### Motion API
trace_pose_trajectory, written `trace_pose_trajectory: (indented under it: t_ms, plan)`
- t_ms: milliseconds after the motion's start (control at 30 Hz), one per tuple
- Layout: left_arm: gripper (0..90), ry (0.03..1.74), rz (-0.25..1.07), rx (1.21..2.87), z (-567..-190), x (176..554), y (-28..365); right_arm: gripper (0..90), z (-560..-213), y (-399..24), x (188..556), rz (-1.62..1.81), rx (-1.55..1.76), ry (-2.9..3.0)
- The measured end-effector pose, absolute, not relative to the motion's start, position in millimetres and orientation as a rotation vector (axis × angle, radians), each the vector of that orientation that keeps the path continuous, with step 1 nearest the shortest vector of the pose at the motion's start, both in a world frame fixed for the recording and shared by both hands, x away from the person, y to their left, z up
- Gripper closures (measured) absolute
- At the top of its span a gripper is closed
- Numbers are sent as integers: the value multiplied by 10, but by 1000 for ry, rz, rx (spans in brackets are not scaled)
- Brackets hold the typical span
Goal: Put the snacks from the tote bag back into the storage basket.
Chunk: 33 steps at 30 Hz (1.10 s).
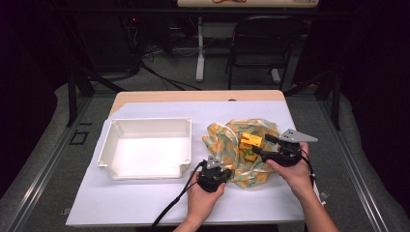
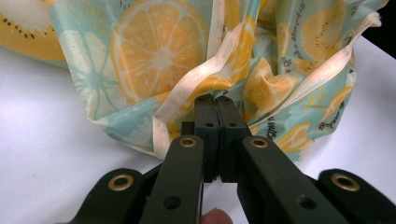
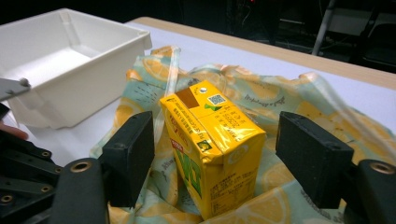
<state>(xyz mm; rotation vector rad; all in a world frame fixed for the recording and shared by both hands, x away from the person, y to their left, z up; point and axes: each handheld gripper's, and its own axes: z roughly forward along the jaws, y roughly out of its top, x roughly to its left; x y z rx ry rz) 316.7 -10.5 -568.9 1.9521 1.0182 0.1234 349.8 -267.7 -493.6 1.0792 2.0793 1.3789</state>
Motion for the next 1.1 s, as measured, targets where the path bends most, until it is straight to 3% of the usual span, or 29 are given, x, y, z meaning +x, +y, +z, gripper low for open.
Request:
trace_pose_trajectory:
  t_ms: [1100]
  plan:
    - [894,1018,106,1946,-5695,3175,-108,281,-5155,-2471,3830,1317,1036,2214]
